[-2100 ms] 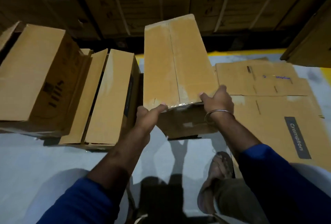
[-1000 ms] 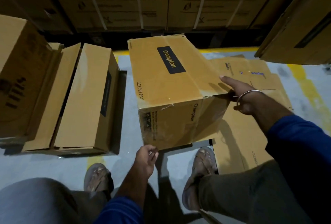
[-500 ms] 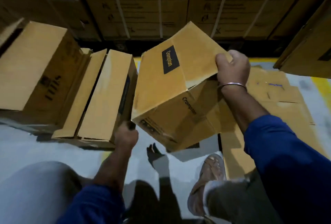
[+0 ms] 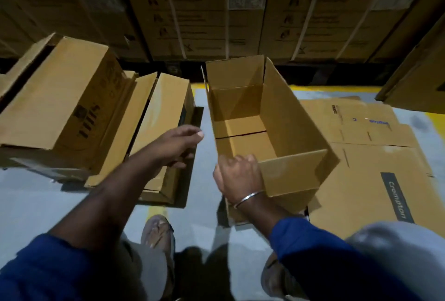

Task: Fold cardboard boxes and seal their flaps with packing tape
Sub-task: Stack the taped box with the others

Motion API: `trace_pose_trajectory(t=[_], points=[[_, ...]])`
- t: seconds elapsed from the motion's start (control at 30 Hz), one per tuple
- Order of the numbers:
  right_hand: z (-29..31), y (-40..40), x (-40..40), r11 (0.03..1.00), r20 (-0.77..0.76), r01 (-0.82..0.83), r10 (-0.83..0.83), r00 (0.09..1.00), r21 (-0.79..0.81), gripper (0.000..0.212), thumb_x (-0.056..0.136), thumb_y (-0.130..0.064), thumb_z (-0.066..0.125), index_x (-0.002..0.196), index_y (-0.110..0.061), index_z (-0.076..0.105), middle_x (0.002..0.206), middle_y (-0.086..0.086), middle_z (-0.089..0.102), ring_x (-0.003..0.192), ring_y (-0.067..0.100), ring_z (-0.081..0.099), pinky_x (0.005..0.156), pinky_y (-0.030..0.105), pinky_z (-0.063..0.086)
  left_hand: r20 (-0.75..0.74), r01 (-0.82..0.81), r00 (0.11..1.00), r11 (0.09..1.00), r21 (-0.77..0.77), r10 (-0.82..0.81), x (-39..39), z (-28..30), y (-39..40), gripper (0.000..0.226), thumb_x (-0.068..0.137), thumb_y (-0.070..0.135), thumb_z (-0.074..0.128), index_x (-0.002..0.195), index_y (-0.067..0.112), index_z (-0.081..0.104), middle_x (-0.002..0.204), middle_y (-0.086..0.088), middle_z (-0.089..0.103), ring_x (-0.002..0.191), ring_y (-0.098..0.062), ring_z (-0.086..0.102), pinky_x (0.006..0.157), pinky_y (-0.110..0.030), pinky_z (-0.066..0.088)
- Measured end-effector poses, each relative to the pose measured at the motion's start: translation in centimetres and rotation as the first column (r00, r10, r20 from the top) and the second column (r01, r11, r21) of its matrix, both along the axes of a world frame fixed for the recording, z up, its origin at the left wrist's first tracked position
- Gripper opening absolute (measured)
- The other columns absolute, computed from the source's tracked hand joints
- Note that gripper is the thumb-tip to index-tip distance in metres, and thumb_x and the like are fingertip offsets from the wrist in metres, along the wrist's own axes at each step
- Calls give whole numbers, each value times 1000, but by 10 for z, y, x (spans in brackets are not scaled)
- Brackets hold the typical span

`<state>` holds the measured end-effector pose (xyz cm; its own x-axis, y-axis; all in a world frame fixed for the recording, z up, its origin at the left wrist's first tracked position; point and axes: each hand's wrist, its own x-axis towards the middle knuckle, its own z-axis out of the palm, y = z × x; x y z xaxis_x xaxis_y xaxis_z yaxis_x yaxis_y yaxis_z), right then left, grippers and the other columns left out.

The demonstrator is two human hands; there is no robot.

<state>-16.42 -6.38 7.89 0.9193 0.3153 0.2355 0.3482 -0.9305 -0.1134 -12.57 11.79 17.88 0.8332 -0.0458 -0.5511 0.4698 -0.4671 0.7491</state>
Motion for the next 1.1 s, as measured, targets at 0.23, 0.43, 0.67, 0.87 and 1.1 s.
trace_pose_trajectory(t=[0.23, 0.43, 0.67, 0.87, 1.1], points=[[-28, 23, -21, 999, -218, 22, -32, 975, -46, 32, 90, -51, 58, 84, -21, 64, 75, -1, 67, 74, 22, 64, 74, 39, 41, -162, 206, 967, 977, 61, -194, 16, -51, -30, 59, 92, 70, 58, 144, 44, 54, 144, 11, 46, 129, -29, 53, 94, -52, 58], [-39, 7, -30, 992, -451, -112, 75, 889, -55, 59, 82, -78, 56, 96, -21, 60, 89, 0, 69, 85, 24, 63, 88, 44, 36, -268, 284, 933, 949, 138, -240, 23, -83, -31, 78, 100, 68, 46, 158, 16, 38, 165, -8, 36, 140, -30, 48, 103, -45, 45], [-38, -42, -7, 952, -748, -289, 120, 653, -99, 54, 82, -54, 77, 124, -24, 58, 121, 3, 67, 110, 26, 61, 93, 42, 46, -216, 295, 949, 884, 362, -228, 19, -104, -10, 63, 103, 48, 57, 136, -6, 57, 139, -30, 57, 129, -45, 56, 110, -53, 46], [-61, -92, 21, 989, -725, 11, -115, 679, -147, 52, 75, -58, 81, 114, -31, 60, 113, -3, 69, 102, 23, 63, 92, 44, 51, -213, 283, 953, 885, 369, -216, 27, -107, 7, 49, 99, 34, 68, 128, -5, 63, 119, -21, 69, 112, -38, 67, 94, -45, 54], [-106, -89, 29, 967, -624, 100, -227, 747, -233, 78, 84, -51, 77, 146, -28, 35, 138, 4, 56, 128, 27, 53, 115, 61, 26, -268, 385, 917, 832, 400, -296, 42, -103, 19, 59, 98, 29, 72, 129, -18, 55, 133, -42, 54, 126, -52, 55, 104, -55, 49]])
